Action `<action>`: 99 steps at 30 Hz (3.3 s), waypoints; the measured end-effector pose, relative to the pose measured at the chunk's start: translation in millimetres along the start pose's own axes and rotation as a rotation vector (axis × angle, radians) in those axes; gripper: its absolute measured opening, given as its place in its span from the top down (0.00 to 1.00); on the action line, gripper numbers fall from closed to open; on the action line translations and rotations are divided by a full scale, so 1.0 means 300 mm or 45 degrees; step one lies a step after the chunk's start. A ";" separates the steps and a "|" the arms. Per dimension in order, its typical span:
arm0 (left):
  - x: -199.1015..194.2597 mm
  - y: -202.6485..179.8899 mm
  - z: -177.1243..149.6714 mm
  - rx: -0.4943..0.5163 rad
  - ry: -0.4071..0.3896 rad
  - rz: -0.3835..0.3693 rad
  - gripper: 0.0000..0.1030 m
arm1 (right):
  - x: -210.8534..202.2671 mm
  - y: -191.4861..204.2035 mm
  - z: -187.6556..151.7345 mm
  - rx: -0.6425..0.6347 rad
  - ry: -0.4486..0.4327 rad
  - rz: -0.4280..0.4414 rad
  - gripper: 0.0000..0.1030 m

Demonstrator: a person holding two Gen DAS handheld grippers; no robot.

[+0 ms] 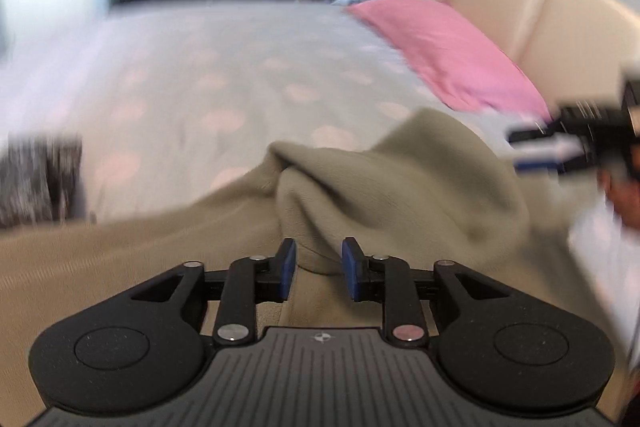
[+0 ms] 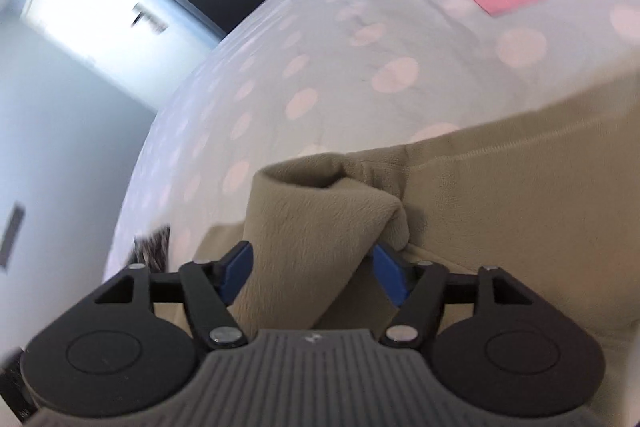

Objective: Fold clothes

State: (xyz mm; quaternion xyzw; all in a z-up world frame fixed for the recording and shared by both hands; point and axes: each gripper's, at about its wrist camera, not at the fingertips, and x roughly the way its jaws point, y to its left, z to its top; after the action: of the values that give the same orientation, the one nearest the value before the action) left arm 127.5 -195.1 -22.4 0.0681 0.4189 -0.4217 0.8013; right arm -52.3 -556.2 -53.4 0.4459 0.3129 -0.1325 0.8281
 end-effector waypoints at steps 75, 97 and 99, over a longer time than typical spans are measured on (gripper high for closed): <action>0.380 0.342 0.068 -0.907 0.004 -0.260 0.93 | 0.407 -0.065 0.059 0.235 -0.001 0.020 0.73; 0.218 0.394 -0.037 -0.829 -0.038 -0.123 0.75 | 0.169 -0.134 0.029 0.041 -0.114 -0.060 0.59; 0.208 0.367 0.016 -0.786 -0.058 -0.125 0.74 | 0.187 -0.097 0.044 0.033 -0.119 -0.036 0.55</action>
State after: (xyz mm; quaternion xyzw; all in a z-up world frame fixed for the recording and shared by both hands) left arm 229.5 -166.1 -91.6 -0.2083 0.5120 -0.3141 0.7719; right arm -18.3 -580.2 -102.7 0.4455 0.2784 -0.1687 0.8340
